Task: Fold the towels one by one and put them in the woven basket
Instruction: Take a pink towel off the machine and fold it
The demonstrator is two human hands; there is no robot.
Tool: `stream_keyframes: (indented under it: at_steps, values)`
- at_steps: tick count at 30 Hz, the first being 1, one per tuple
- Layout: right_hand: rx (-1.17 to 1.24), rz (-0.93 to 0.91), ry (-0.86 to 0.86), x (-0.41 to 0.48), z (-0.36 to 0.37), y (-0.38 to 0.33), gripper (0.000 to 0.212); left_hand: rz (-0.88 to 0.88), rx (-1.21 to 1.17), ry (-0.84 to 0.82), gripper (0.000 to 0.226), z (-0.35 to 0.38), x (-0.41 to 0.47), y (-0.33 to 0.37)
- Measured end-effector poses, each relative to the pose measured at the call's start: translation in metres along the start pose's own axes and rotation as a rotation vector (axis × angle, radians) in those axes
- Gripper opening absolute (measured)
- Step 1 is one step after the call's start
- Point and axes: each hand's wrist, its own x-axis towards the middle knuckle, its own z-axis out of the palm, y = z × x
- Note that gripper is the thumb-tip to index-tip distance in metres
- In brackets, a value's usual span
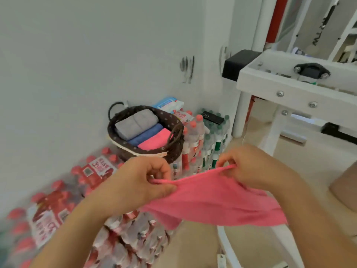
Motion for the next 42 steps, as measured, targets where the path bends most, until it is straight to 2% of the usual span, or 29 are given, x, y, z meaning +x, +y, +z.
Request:
stream_keyframes:
  at_steps: [2, 4, 6, 8, 10, 12, 14, 18, 22, 24, 27, 29, 32, 34, 38, 40, 42]
  values:
    - [-0.178, -0.022, 0.066, 0.007, 0.017, -0.023, 0.020, -0.073, 0.011, 0.014, 0.024, -0.016, -0.036, -0.008]
    - [-0.256, -0.025, 0.113, 0.010, 0.033, -0.041, 0.023, -0.129, 0.009, 0.060, 0.025, -0.030, -0.075, -0.016]
    - [-0.279, -0.011, 0.097, 0.008, 0.044, -0.059, 0.027, -0.213, 0.035, 0.087, 0.024, -0.044, -0.117, -0.020]
    - [-0.298, -0.036, 0.031, 0.003, 0.053, -0.080, 0.021, -0.309, 0.075, 0.038, 0.022, -0.057, -0.166, -0.021]
    - [-0.197, -0.095, -0.076, -0.001, 0.056, -0.107, 0.020, -0.391, 0.073, -0.073, 0.017, -0.067, -0.217, -0.023]
    - [0.001, -0.156, -0.205, -0.003, 0.056, -0.135, 0.016, -0.435, 0.007, -0.078, 0.020, -0.072, -0.269, -0.025]
    - [0.132, -0.219, -0.300, -0.004, 0.055, -0.165, 0.015, -0.461, -0.141, 0.088, 0.028, -0.074, -0.318, -0.030]
    - [0.322, -0.247, -0.392, 0.003, 0.069, -0.213, 0.017, -0.529, -0.405, 0.570, 0.033, -0.071, -0.396, -0.049]
    - [0.303, -0.273, -0.394, 0.022, 0.095, -0.243, 0.018, -0.676, -0.333, 0.856, 0.032, -0.069, -0.449, -0.083]
    - [0.288, -0.281, -0.424, 0.031, 0.106, -0.253, 0.014, -0.730, -0.318, 1.085, 0.026, -0.066, -0.464, -0.105]
    - [0.334, -0.292, -0.575, 0.046, 0.120, -0.268, 0.009, -0.741, -0.406, 1.366, 0.005, -0.063, -0.469, -0.135]
    - [0.393, -0.263, -0.662, 0.063, 0.130, -0.275, 0.010, -0.746, -0.483, 1.465, 0.004, -0.065, -0.467, -0.152]
    - [0.454, -0.235, -0.674, 0.098, 0.149, -0.277, 0.014, -0.758, -0.557, 1.589, 0.006, -0.073, -0.462, -0.174]
    - [0.467, -0.246, -0.662, 0.126, 0.159, -0.277, 0.012, -0.806, -0.482, 1.696, 0.007, -0.083, -0.455, -0.186]
    - [0.292, -0.298, -0.677, 0.189, 0.173, -0.287, 0.009, -0.947, -0.242, 1.854, 0.014, -0.108, -0.435, -0.212]
    - [0.191, -0.322, -0.572, 0.226, 0.187, -0.296, 0.009, -1.006, -0.178, 1.886, 0.016, -0.123, -0.424, -0.229]
    - [0.066, -0.335, -0.285, 0.251, 0.209, -0.302, 0.012, -1.050, -0.105, 1.858, 0.017, -0.130, -0.417, -0.244]
